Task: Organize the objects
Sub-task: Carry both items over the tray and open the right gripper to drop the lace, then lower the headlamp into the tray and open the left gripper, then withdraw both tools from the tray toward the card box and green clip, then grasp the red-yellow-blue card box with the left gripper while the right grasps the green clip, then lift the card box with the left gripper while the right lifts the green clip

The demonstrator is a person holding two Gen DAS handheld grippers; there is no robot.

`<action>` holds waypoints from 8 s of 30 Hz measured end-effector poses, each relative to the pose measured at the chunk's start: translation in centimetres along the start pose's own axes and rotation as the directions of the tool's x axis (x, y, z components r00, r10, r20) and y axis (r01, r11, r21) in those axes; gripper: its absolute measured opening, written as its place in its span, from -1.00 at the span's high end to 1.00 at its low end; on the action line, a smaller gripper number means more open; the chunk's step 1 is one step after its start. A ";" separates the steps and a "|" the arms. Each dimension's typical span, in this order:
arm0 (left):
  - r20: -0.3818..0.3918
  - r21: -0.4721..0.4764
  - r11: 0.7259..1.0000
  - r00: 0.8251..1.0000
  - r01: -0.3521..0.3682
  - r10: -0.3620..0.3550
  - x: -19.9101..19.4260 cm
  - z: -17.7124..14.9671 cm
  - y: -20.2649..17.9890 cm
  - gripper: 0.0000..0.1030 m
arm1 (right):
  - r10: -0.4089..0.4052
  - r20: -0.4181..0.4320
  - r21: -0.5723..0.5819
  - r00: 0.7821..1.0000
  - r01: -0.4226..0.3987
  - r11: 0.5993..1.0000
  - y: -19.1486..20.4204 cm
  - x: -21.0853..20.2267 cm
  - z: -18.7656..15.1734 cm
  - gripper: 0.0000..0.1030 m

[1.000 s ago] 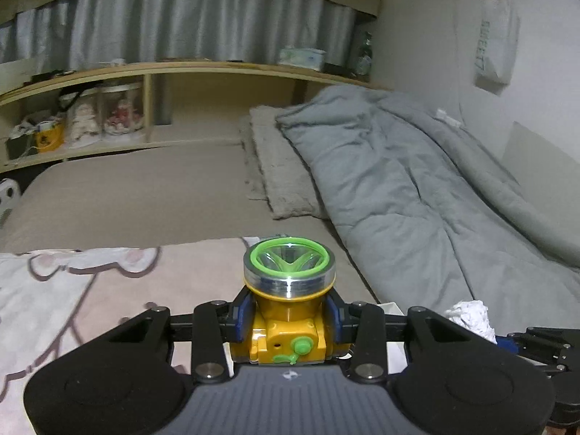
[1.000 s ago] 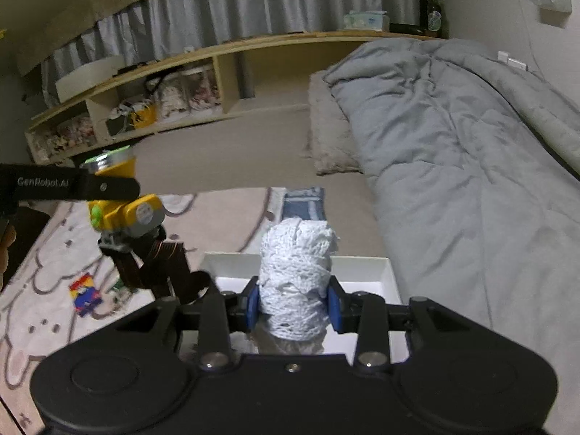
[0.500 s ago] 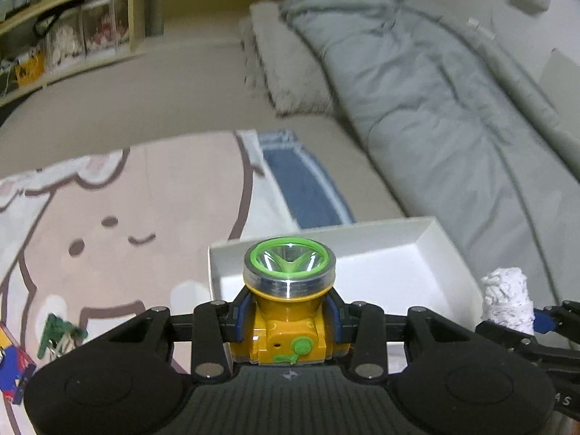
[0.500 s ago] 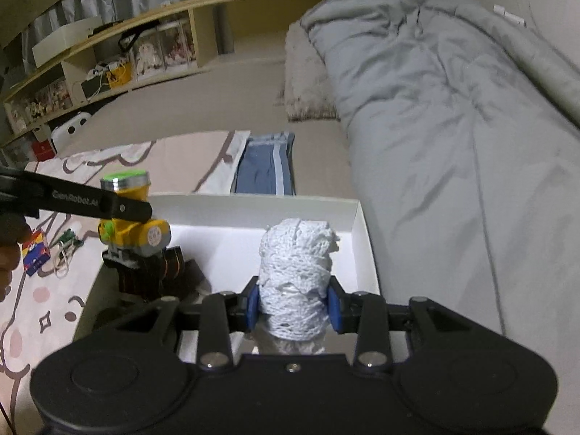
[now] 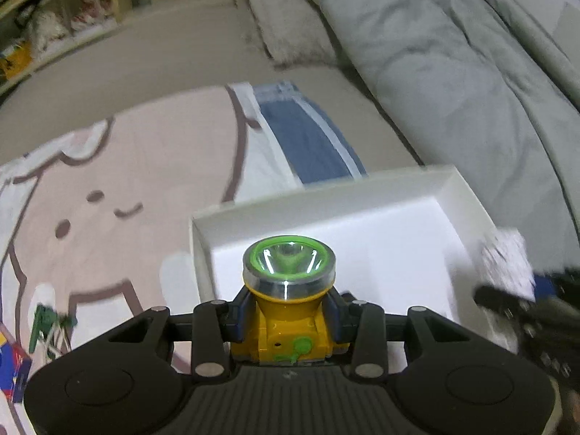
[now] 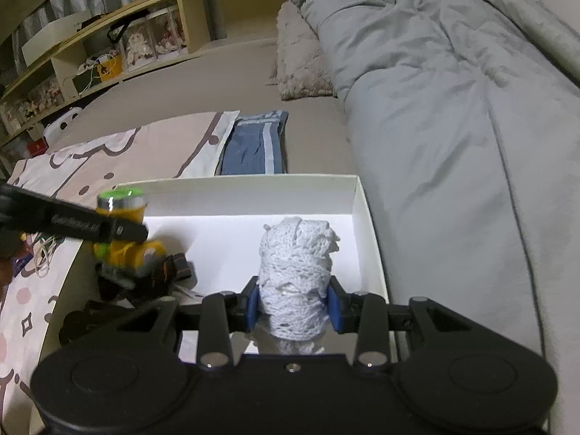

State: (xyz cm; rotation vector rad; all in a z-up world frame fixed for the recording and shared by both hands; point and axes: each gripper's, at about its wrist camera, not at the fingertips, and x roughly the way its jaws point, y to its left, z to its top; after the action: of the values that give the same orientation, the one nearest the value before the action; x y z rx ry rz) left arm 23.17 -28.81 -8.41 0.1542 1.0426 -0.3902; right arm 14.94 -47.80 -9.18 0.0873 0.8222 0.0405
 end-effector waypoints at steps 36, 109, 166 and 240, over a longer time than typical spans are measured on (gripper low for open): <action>0.039 -0.095 0.995 0.999 0.008 -0.005 -3.0 -0.4 1.7 -0.34 | -0.043 -0.061 0.022 0.997 0.045 0.999 -0.2 -0.9 0.1 -0.05; 0.233 -0.079 0.995 0.972 0.064 -0.044 -17.8 -12.4 5.1 -1.00 | -0.170 0.085 0.153 0.982 0.155 0.976 6.2 -17.0 -4.8 -1.00; 0.106 -0.654 0.747 0.963 -0.120 0.249 -7.5 -14.7 30.9 -1.00 | 0.033 0.112 -0.103 0.993 -0.022 0.994 29.4 5.3 -1.5 -1.00; 0.144 -0.409 0.900 0.963 -0.152 0.228 -5.8 -12.4 27.9 -0.17 | 0.197 0.080 -0.225 0.977 -0.175 0.958 32.1 7.0 -1.5 0.65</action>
State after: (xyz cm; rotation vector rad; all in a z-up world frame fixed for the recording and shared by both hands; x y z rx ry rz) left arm 21.36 2.06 -11.28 -0.1419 0.8884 -0.0079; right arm 18.53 -15.28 -12.32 -0.0397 0.7007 0.3013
